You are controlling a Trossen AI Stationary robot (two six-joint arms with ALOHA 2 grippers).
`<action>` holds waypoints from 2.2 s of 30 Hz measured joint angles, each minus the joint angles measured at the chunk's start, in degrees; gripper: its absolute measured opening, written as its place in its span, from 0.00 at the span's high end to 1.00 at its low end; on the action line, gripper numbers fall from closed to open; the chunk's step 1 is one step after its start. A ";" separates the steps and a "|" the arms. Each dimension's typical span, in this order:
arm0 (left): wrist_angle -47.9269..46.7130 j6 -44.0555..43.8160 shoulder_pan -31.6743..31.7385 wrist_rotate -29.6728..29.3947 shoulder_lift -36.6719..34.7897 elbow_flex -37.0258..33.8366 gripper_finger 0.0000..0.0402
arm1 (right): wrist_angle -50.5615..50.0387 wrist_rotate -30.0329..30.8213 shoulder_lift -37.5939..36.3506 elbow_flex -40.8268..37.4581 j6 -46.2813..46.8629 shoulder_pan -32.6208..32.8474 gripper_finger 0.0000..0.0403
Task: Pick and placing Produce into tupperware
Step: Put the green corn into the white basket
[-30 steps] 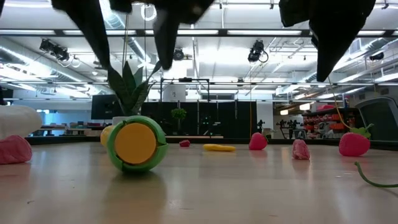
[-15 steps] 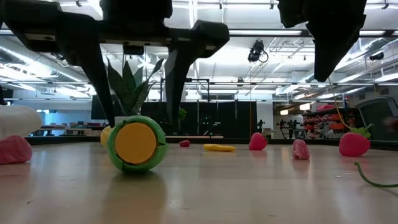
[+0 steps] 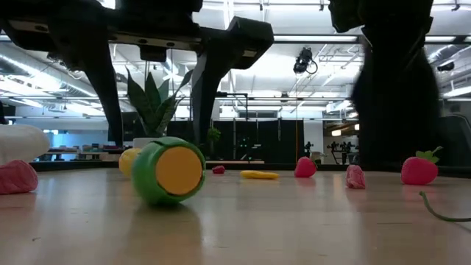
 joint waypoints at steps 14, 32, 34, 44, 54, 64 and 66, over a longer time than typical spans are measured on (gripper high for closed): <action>4.02 -0.57 0.46 -0.01 3.55 0.02 0.33 | 0.64 -0.02 0.02 0.00 -0.55 0.00 0.39; 3.08 -14.16 0.81 -0.17 3.88 0.00 0.33 | 0.62 -0.02 0.02 0.00 -1.14 -0.04 0.39; 2.81 -15.36 0.81 -0.19 3.88 0.00 0.33 | 0.62 -0.02 0.02 0.00 -1.14 -0.04 0.39; 1.61 -20.22 0.81 -0.17 3.88 0.00 0.38 | 0.64 -0.02 0.02 0.00 -1.14 -0.06 0.39; 1.68 -26.22 0.86 -0.20 3.77 0.00 0.45 | 0.60 1.92 -0.95 0.00 -0.52 -0.04 0.41; 4.12 -27.95 1.50 -2.67 3.84 0.72 0.48 | 0.40 7.67 -14.08 0.00 5.17 -0.04 0.47; 4.51 -29.55 2.07 -2.70 3.86 2.15 0.48 | 0.38 10.18 -18.17 0.00 7.59 -0.04 0.48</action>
